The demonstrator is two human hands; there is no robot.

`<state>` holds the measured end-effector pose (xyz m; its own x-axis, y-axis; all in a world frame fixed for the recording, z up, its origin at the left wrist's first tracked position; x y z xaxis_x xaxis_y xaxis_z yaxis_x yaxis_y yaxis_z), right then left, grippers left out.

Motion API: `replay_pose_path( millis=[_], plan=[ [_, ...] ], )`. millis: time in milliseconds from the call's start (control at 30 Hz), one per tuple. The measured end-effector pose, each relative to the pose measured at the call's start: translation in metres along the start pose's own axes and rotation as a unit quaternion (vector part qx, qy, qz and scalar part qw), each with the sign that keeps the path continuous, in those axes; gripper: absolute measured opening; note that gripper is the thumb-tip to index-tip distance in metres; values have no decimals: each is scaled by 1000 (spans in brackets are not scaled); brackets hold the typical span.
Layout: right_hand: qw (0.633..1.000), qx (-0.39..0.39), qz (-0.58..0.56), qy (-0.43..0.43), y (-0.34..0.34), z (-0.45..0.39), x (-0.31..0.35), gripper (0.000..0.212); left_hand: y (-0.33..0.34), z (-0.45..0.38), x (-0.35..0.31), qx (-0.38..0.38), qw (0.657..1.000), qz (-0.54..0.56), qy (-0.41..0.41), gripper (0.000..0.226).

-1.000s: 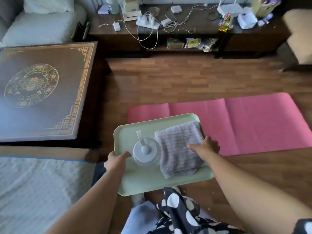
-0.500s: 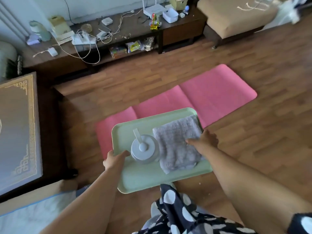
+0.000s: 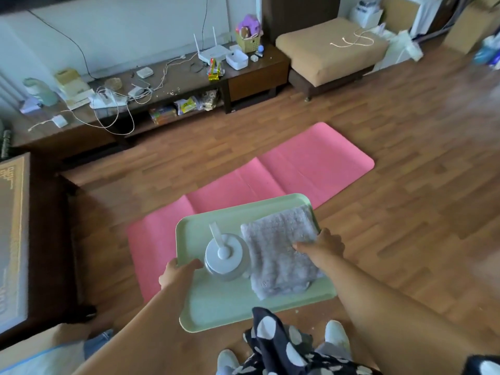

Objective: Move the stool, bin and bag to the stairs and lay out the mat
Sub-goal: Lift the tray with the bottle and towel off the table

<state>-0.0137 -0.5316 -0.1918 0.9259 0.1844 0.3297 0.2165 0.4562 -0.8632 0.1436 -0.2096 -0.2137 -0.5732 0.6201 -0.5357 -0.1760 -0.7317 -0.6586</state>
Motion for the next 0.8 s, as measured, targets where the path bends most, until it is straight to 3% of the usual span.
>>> replay_pose_path(
  millis=[433, 800],
  plan=[
    [997, 21, 34, -73, -121, -144, -79, 99, 144, 139, -53, -30, 996, 66, -54, 56],
    [997, 17, 44, -60, -139, -206, -93, 100, 196, 136, -101, -11, 996, 57, -60, 57]
  ],
)
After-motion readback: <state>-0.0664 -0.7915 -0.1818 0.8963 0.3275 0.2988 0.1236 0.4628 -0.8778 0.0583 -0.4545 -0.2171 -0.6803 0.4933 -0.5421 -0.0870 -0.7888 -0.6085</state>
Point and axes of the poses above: each hand's wrist, its own z-axis away from the middle knuckle, its own y-axis out of the palm, x = y × z, the point moved 2 cm from there along -z, towards the middle knuckle, and after that the axes turned 14 degrees about -x, right-handed, at the moved point
